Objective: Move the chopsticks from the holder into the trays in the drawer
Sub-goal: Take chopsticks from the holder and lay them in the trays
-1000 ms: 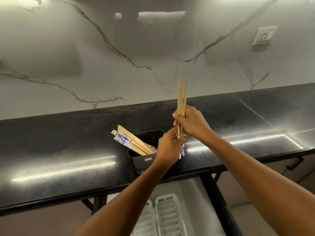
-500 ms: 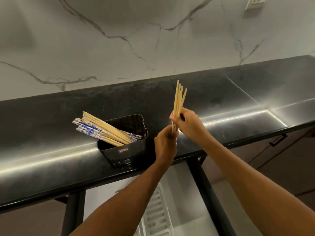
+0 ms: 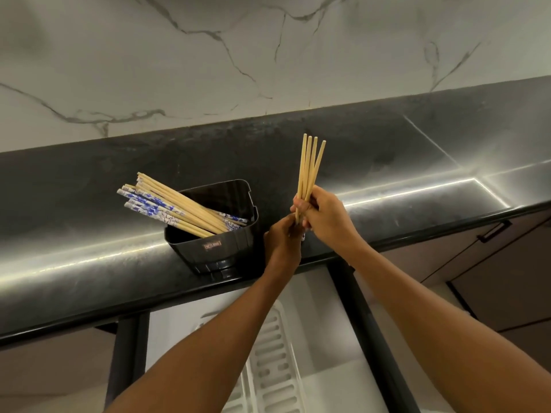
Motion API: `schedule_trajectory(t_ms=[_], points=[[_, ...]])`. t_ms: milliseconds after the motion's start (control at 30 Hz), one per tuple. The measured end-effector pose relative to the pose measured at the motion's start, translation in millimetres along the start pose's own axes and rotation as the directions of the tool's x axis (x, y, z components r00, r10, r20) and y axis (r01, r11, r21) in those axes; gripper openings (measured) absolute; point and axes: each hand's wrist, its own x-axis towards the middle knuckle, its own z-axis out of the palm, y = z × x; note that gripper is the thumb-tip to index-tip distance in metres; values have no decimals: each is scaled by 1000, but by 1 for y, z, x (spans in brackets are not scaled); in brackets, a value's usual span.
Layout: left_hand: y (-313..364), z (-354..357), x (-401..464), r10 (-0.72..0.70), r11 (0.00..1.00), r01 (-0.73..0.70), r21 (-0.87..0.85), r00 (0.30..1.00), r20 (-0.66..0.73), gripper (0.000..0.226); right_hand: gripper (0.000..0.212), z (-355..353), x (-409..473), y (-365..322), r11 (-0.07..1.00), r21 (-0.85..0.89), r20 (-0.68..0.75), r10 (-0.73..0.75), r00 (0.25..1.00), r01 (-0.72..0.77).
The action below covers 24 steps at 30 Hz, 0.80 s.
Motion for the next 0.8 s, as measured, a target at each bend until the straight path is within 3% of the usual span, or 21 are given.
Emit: schedule_trajectory(t_ms=[133, 300, 400, 467, 567, 800], points=[[0, -6, 1, -4, 1000, 4, 3, 999, 38, 28, 22, 3, -4, -1, 1000, -20, 1, 0, 1000, 0], [5, -26, -20, 174, 985, -173, -21, 974, 148, 19, 19, 2, -18, -19, 999, -43, 7, 1, 1000, -1], [4, -40, -43, 197, 980, -199, 1, 968, 157, 11, 17, 7, -34, -32, 999, -48, 59, 22, 998, -19], [0, -52, -65, 157, 986, -162, 24, 976, 151, 14, 14, 16, -52, -38, 998, -50, 113, 42, 993, -37], [-6, -70, -98, 96, 994, -81, -80, 973, 208, 19, 14, 31, -78, -40, 996, -61, 192, 76, 978, -65], [-49, -104, -152, -215, 940, 295, -170, 902, 375, 16, 14, 69, -137, -10, 960, -130, 342, 276, 898, -246]])
